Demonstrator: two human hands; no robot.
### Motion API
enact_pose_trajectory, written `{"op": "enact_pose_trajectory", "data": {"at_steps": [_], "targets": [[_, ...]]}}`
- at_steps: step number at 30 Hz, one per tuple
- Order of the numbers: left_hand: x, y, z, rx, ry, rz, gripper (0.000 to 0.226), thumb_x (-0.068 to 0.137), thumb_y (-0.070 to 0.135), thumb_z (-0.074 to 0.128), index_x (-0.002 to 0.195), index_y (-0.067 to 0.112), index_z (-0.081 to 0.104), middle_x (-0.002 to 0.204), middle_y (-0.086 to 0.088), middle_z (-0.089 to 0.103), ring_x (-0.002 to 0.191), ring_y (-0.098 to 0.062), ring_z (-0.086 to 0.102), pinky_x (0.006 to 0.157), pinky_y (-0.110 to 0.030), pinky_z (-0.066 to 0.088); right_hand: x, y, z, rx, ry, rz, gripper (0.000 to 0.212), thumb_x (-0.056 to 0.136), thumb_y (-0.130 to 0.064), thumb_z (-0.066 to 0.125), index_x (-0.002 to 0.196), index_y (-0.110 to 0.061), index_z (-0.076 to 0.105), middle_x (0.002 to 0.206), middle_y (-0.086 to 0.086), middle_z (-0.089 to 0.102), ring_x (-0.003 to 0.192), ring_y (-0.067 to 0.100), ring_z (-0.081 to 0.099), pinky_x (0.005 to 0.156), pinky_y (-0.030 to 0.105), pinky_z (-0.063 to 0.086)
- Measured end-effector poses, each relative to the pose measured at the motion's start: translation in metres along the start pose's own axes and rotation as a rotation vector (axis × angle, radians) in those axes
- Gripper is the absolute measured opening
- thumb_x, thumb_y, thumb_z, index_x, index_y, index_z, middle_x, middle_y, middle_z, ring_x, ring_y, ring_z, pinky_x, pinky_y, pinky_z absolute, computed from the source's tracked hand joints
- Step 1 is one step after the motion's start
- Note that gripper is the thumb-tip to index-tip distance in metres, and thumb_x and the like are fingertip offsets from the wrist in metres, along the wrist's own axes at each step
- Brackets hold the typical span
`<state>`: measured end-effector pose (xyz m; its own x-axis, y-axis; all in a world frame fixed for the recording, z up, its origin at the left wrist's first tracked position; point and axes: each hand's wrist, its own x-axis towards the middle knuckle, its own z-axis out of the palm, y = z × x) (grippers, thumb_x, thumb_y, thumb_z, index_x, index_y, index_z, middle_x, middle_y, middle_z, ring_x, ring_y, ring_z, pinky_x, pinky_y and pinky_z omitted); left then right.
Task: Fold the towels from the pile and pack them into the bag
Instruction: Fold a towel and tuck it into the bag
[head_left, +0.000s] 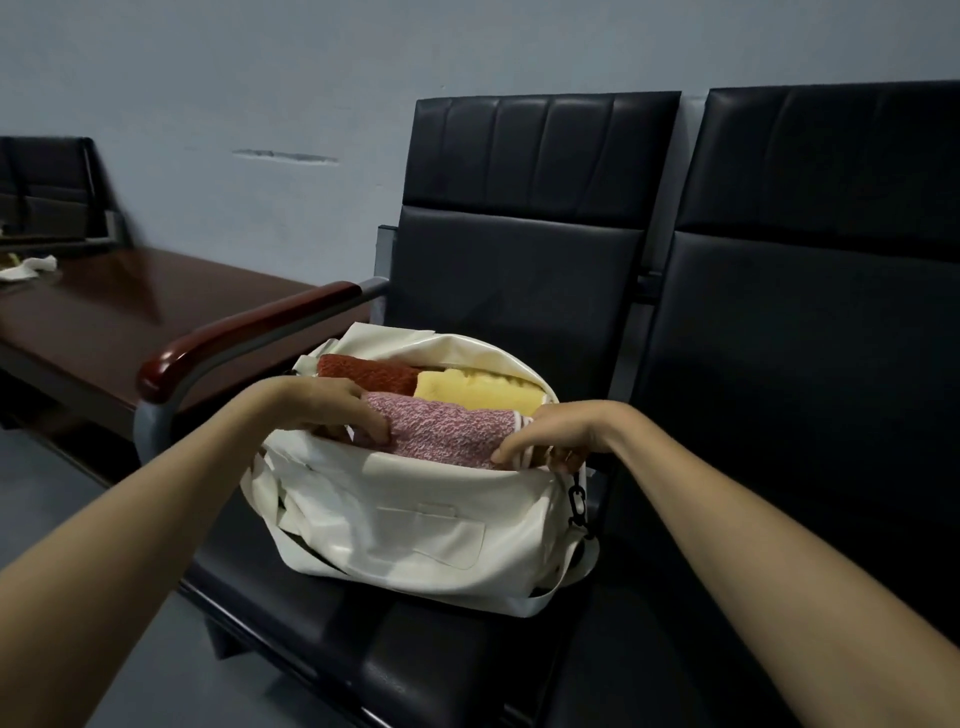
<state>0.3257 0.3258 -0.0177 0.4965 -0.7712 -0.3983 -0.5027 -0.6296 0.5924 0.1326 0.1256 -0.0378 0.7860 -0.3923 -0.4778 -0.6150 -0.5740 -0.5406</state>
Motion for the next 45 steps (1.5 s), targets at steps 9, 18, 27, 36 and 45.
{"op": "enact_pose_trajectory", "data": {"at_steps": [9, 18, 27, 36, 45], "targets": [[0.024, 0.024, 0.001, 0.639, -0.097, -0.246, 0.031, 0.092, 0.022, 0.054, 0.118, 0.008, 0.063, 0.11, -0.01, 0.066, 0.084, -0.021, 0.063, 0.054, -0.021, 0.049, 0.003, 0.003, 0.017, 0.138, 0.223, -0.28, 0.025, 0.078, -0.024, 0.075, 0.101, -0.02, 0.069, 0.095, -0.002, 0.07, 0.079, 0.013, 0.065, 0.061, 0.021, 0.051], [-0.013, -0.001, -0.028, -0.077, -0.036, 0.072, 0.065, 0.054, 0.045, 0.089, 0.111, 0.033, 0.06, 0.095, -0.002, 0.072, 0.088, -0.022, 0.069, 0.078, -0.029, 0.057, 0.014, -0.002, 0.012, 0.245, 0.026, -0.105, 0.05, 0.075, -0.033, 0.08, 0.054, -0.022, 0.036, 0.041, -0.004, 0.03, 0.035, 0.008, 0.023, 0.039, 0.021, 0.02], [0.003, 0.015, -0.011, 0.815, 0.052, -0.081, 0.046, 0.096, 0.013, 0.04, 0.138, 0.032, 0.048, 0.137, -0.003, 0.051, 0.12, -0.022, 0.048, 0.102, -0.029, 0.037, 0.007, -0.027, 0.012, -0.055, 0.167, -0.202, 0.034, 0.077, -0.037, 0.078, 0.096, -0.015, 0.062, 0.077, -0.006, 0.055, 0.064, 0.01, 0.051, 0.053, 0.022, 0.041], [0.005, 0.008, -0.025, 0.642, 0.062, -0.166, 0.042, 0.091, -0.004, 0.041, 0.124, 0.021, 0.049, 0.079, -0.003, 0.05, 0.062, -0.014, 0.05, 0.05, -0.02, 0.042, 0.015, -0.041, 0.027, 0.127, 0.034, -0.219, 0.023, 0.083, -0.029, 0.074, 0.067, -0.018, 0.06, 0.076, -0.001, 0.063, 0.073, 0.016, 0.061, 0.063, 0.028, 0.052], [0.005, -0.009, -0.022, 0.32, 0.0, -0.054, 0.047, 0.087, 0.038, 0.066, 0.132, 0.04, 0.05, 0.128, 0.007, 0.046, 0.124, -0.015, 0.043, 0.108, -0.028, 0.035, 0.015, -0.045, 0.019, 0.007, -0.151, -0.076, 0.023, 0.088, -0.036, 0.066, 0.095, -0.014, 0.068, 0.087, 0.0, 0.069, 0.07, 0.012, 0.064, 0.062, 0.026, 0.051]]}}
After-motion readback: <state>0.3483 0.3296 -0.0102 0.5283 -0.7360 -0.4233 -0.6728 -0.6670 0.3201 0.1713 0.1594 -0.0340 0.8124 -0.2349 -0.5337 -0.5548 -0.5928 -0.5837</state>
